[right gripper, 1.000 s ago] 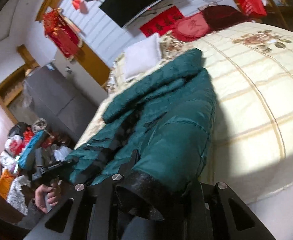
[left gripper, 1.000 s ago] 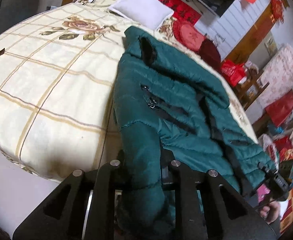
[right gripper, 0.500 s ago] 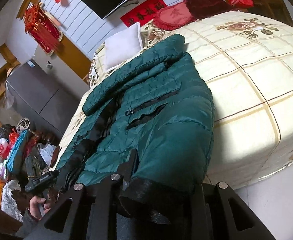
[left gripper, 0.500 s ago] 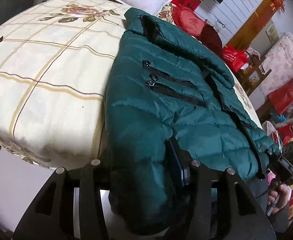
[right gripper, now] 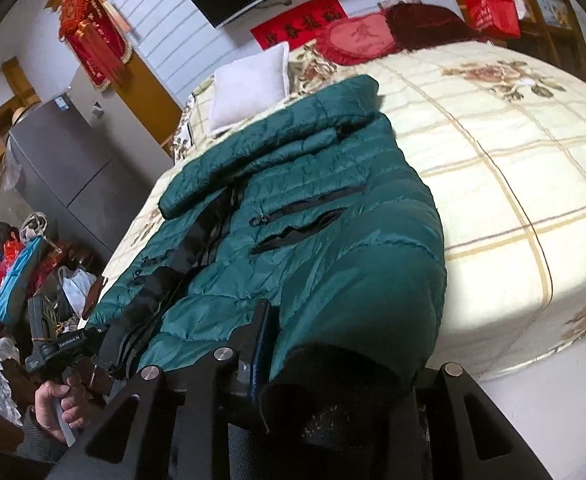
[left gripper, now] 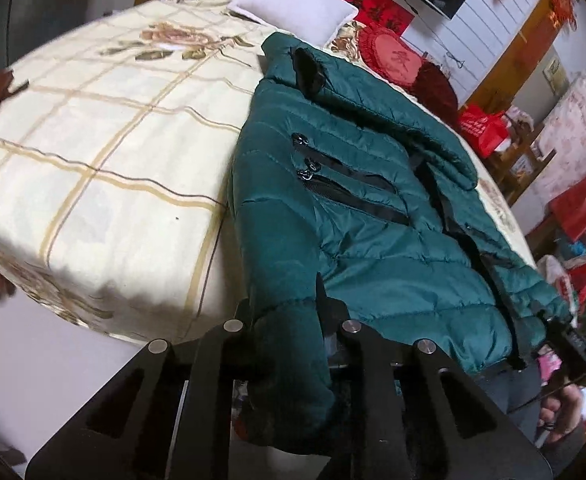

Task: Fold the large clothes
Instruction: 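Lift the hem with both tools and fold it toward the collar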

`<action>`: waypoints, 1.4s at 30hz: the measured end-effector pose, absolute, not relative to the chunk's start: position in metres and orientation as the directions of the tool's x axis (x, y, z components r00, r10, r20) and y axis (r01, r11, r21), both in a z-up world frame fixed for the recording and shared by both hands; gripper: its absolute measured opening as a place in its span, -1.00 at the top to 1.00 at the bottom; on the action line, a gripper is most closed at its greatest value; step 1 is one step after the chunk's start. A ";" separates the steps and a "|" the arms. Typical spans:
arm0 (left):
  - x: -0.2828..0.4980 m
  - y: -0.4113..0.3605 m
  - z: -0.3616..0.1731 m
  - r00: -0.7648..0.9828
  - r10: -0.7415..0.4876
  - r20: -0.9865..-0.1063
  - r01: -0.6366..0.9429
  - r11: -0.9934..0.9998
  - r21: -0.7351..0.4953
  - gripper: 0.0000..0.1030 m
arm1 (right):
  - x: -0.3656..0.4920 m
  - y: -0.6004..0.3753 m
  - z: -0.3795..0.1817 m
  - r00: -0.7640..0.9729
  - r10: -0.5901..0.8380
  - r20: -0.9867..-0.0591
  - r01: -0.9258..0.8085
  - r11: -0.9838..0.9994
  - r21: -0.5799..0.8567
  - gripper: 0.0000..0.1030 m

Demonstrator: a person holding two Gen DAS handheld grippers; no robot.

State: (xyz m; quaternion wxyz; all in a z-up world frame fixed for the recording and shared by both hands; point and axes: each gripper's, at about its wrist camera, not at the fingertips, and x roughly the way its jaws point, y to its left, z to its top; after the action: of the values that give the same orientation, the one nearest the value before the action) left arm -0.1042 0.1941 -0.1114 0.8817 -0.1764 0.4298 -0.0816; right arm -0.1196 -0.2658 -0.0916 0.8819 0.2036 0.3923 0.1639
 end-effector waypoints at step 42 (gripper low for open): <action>-0.143 0.234 -0.030 0.766 -0.356 -0.535 0.056 0.867 -0.496 0.74 | -0.167 -0.262 -0.028 0.781 0.394 -0.484 -0.231 0.903 0.362 0.72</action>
State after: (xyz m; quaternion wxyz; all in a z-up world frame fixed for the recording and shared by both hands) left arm -0.1429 0.2343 -0.0296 0.9105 -0.2321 0.3229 -0.1132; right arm -0.1673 -0.2616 -0.0279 0.9329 0.1427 0.2851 0.1674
